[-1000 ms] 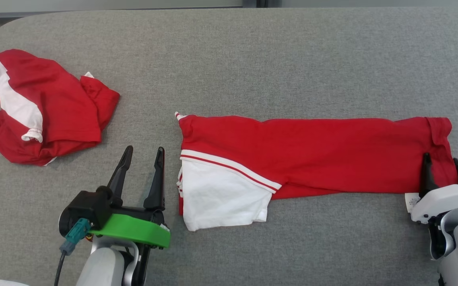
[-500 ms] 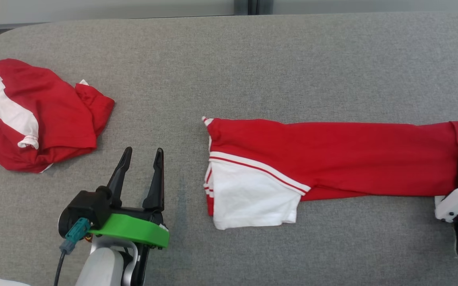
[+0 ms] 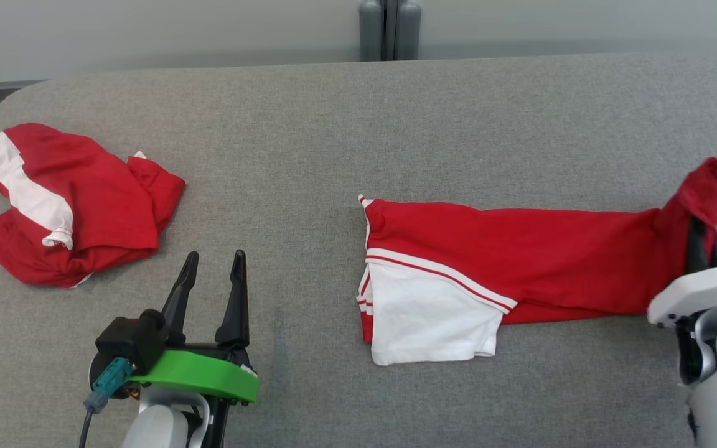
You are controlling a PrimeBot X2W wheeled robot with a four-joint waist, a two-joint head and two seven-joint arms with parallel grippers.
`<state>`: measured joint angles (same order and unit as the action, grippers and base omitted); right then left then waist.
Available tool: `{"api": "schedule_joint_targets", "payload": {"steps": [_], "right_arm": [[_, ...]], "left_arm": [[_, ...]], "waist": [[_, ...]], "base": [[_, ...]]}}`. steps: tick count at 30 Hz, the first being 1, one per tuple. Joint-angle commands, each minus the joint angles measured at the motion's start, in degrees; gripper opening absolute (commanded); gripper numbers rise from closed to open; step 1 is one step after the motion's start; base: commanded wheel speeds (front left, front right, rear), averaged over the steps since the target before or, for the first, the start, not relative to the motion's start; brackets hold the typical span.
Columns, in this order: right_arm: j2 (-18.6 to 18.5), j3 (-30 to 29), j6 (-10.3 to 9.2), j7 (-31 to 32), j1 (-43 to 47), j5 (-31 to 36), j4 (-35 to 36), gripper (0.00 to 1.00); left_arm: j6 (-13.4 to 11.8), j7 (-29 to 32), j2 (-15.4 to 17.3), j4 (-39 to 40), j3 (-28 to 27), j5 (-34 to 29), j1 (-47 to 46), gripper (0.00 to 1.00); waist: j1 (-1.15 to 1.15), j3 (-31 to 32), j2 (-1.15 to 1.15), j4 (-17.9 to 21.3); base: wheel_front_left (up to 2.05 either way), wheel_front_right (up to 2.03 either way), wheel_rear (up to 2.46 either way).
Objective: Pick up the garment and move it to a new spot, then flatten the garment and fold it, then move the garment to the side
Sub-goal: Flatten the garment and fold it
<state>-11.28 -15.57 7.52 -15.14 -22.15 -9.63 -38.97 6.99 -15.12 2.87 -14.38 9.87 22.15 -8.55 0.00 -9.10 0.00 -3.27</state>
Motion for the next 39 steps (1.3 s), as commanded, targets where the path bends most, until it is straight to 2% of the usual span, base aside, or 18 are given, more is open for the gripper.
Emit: {"api": "schedule_joint_targets", "payload": {"steps": [1,6,12,18,26,32,33,34,39], "right_arm": [[0.8,1.96,-0.06,0.01,0.02,-0.79,1.85,0.0],[4.04,11.71,-0.06,0.01,1.47,-3.8,8.49,0.0],[6.28,22.34,-0.06,2.16,1.61,-7.37,11.93,0.0],[7.75,29.12,-0.05,2.64,1.17,-8.75,9.41,0.0],[8.27,33.5,-0.05,1.73,-0.06,-9.35,2.13,0.0],[8.29,38.42,-0.03,0.97,-0.83,-12.9,-0.42,0.0],[8.32,39.71,-0.03,0.8,-0.88,-13.7,-0.35,0.4],[8.34,40.68,-0.03,0.78,-0.85,-14.34,-0.44,1.0],[8.31,47.2,-0.03,0.78,-1.52,-18.22,-0.38,1.0]], "left_arm": [[-0.22,-0.02,0.06,-0.15,0.11,0.51,0.99,1.0],[-0.4,-0.02,0.07,-0.22,-0.41,0.81,2.02,1.0],[-0.7,-0.02,0.07,-0.82,-0.88,1.95,2.83,1.0],[-0.91,-0.02,0.08,-0.99,-0.33,2.47,2.83,1.0],[-0.88,-0.02,0.08,-1.12,-0.1,3.02,3.01,1.0],[-1.21,-0.02,0.08,-1.18,-0.08,3.53,2.99,1.0],[-1.25,-0.02,0.08,-1.22,-0.09,3.55,2.95,1.0],[-1.29,-0.02,0.08,-1.31,-0.04,3.54,2.94,1.0],[-1.46,-0.02,0.08,-1.66,-0.1,3.47,2.91,1.0]], "waist": [[0.0,1.03,0.0,-0.25],[0.0,2.31,0.0,-0.94],[0.0,2.49,0.0,-2.5],[0.0,2.44,0.0,-4.89],[0.0,2.21,0.0,-7.55],[0.0,1.57,0.0,-8.31],[0.0,1.49,0.0,-8.31],[0.0,1.45,0.0,-8.29],[0.0,1.72,0.0,-7.71]], "base": [[0.0,0.0,0.0],[0.0,0.0,0.0],[0.0,0.0,0.0],[0.0,0.0,0.0],[0.0,0.0,0.0],[0.0,0.0,0.0],[0.0,0.0,0.0],[0.0,0.0,0.0],[0.0,0.0,0.0]]}}
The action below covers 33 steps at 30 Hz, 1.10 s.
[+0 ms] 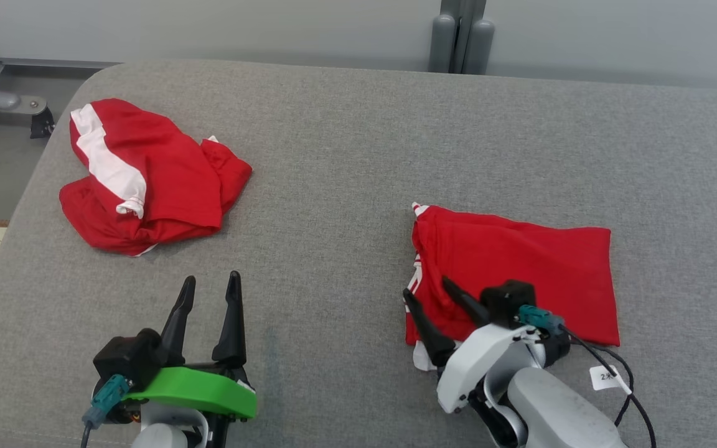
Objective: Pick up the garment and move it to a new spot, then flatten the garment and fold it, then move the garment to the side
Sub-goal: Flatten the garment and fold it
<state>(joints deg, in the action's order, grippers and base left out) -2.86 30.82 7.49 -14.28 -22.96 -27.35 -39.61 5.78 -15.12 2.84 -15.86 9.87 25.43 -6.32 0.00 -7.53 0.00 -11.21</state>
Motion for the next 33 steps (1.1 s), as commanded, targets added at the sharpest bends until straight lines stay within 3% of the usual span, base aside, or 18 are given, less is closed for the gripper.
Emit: {"api": "schedule_joint_targets", "payload": {"steps": [1,6,11,17,24,31,33], "right_arm": [[-0.05,2.61,0.0,0.42,-0.72,-1.51,0.74,1.0],[-0.21,10.32,0.0,1.7,-1.78,-5.94,3.21,1.0],[-0.18,9.63,0.0,0.24,-3.7,-6.2,4.39,1.0],[-4.04,2.8,0.0,-0.95,-4.77,1.15,7.76,1.0],[-8.71,-11.17,0.0,-0.91,1.02,12.66,20.33,1.0],[-8.07,-21.14,0.0,-0.92,7.81,20.11,29.06,1.0],[-7.26,-22.87,0.0,-0.93,9.81,22.66,30.71,1.0]], "left_arm": [[-0.25,-0.02,0.12,-0.22,-0.16,0.12,0.63,1.0],[-0.15,-0.02,0.12,-0.3,-0.65,-0.37,0.41,1.0],[-0.08,-0.01,0.11,0.17,-0.98,-0.65,0.72,1.0],[0.04,-0.01,0.12,2.73,-1.19,-1.31,-0.06,1.0],[-0.14,-0.02,0.13,7.06,-1.14,-3.85,-1.38,1.0],[-0.43,-0.02,0.12,9.03,-1.16,-6.59,-1.21,1.0],[-0.79,-0.02,0.12,8.81,-0.62,-11.56,-1.28,1.0]], "waist": [[0.0,0.24,0.0,0.41],[0.0,0.86,0.0,1.82],[0.0,1.23,0.0,3.7],[0.0,1.03,0.0,6.17],[0.0,0.23,0.0,8.82],[0.0,-0.5,0.0,11.11],[0.0,-0.65,0.0,11.61]], "base": [[0.0,0.0,0.0],[0.0,0.0,0.0],[0.0,0.0,0.0],[0.0,0.0,0.0],[0.0,0.0,0.0],[0.0,0.0,0.0],[0.0,0.0,0.0]]}}
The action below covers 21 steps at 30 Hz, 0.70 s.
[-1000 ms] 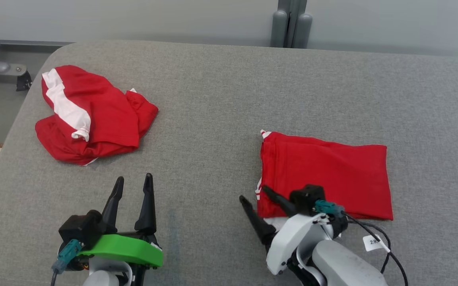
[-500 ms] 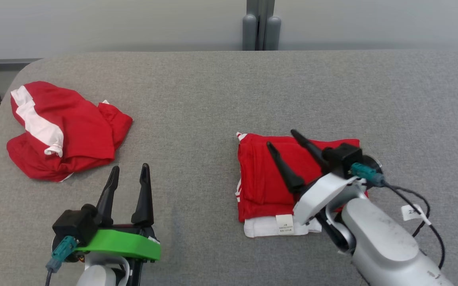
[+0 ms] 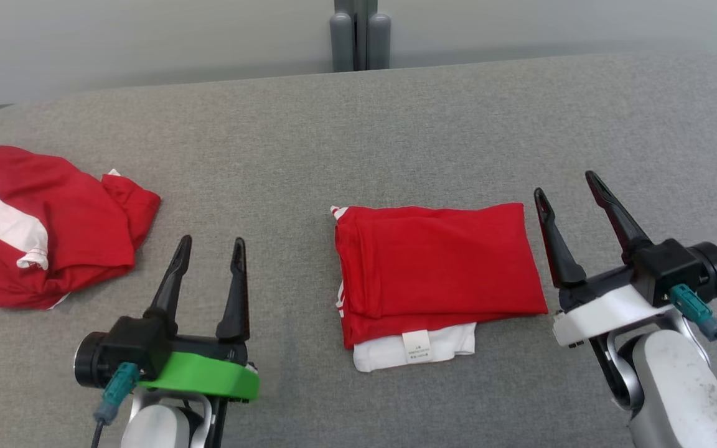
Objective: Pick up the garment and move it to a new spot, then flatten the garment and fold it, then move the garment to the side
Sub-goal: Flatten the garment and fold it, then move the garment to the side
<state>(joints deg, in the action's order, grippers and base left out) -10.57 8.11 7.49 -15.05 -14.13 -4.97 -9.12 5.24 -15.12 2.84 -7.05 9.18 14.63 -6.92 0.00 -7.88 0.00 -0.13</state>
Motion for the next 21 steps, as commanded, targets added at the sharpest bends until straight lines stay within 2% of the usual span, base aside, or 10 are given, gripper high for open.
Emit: {"api": "schedule_joint_targets", "payload": {"steps": [1,7,14,21], "right_arm": [[0.97,-0.73,0.0,-0.16,1.65,0.76,0.7,1.0],[3.13,-3.06,0.0,-0.16,4.35,2.32,2.28,1.0],[3.85,-3.74,0.0,-0.16,4.23,2.59,2.69,1.0],[4.5,-5.53,0.0,-0.16,2.88,3.03,-1.49,1.0]], "left_arm": [[-0.42,-0.02,0.13,0.02,0.17,-1.15,-0.52,1.0],[-1.67,-0.01,0.14,0.44,0.63,-1.72,0.83,1.0],[-1.66,-0.02,0.14,0.49,0.36,-1.73,0.49,1.0],[-1.11,-0.02,0.14,-0.77,1.76,-2.01,-1.17,1.0]], "waist": [[0.0,-0.34,0.0,0.76],[0.0,-0.51,0.0,1.71],[0.0,-1.15,0.0,1.94],[0.0,-3.67,0.0,1.09]], "base": [[0.0,0.0,0.0],[0.0,0.0,0.0],[0.0,0.0,0.0],[0.0,0.0,0.0]]}}
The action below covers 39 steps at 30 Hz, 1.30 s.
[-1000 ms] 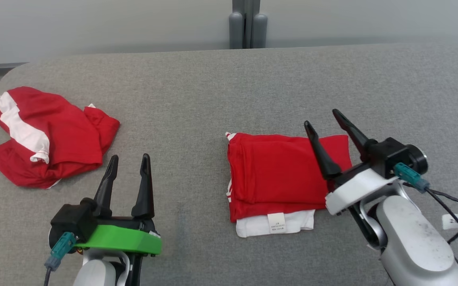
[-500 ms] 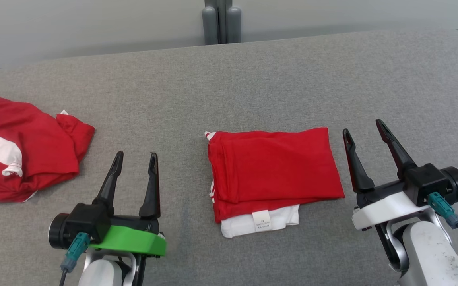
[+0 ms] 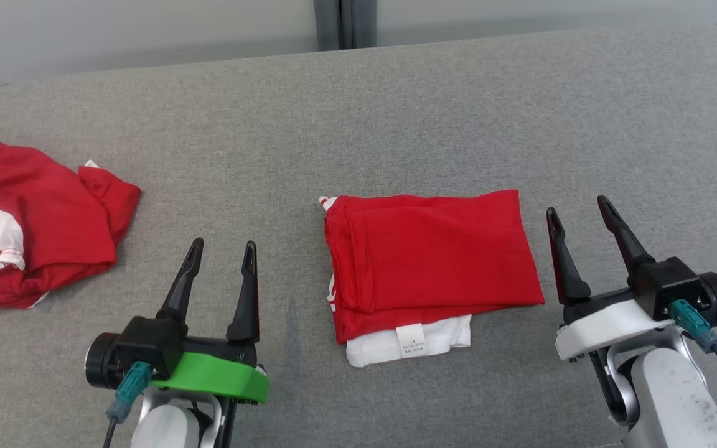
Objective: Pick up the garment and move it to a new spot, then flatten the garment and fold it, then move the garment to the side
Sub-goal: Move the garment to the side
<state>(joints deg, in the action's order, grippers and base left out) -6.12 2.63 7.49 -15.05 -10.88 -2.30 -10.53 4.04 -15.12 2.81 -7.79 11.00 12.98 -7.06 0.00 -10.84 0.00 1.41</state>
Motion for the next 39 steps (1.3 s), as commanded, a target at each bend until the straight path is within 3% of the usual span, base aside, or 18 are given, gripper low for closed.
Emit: {"api": "schedule_joint_targets", "payload": {"steps": [1,20,21,22,32,39], "right_arm": [[0.24,-0.14,0.0,-0.17,-0.65,0.3,-1.35,1.0],[1.82,2.3,0.0,-0.08,-9.27,-5.21,-25.68,1.0],[1.89,3.23,0.01,0.0,-9.64,-5.78,-27.01,0.37],[1.9,3.72,0.01,0.01,-9.86,-6.02,-27.68,0.0],[-2.38,7.05,-0.04,-0.09,-12.65,-5.11,-26.23,0.0],[-10.05,8.62,-0.04,-0.1,-16.99,-4.06,-24.89,0.0]], "left_arm": [[0.16,-0.02,0.18,-0.24,0.25,-0.37,-1.17,1.0],[0.94,-0.02,0.18,-2.2,2.77,-0.46,-4.47,1.0],[0.98,-0.02,0.18,-2.31,2.49,-0.46,-4.3,1.0],[1.0,-0.02,0.18,-2.36,2.29,-0.48,-4.11,1.0],[1.54,-0.02,0.18,-1.63,1.48,-1.62,-3.31,1.0],[2.03,-0.02,0.18,-1.08,1.92,-2.28,-6.05,1.0]], "waist": [[0.0,-1.05,0.0,-0.67],[0.0,-5.72,0.0,-4.46],[0.0,-5.37,0.0,-4.32],[0.0,-5.14,0.0,-4.17],[0.0,-3.59,0.0,0.81],[0.0,-6.49,0.0,5.21]], "base": [[0.0,0.0,0.0],[0.0,0.0,0.0],[0.0,0.0,0.0],[0.0,0.0,0.0],[0.0,0.0,0.0],[0.0,0.0,0.0]]}}
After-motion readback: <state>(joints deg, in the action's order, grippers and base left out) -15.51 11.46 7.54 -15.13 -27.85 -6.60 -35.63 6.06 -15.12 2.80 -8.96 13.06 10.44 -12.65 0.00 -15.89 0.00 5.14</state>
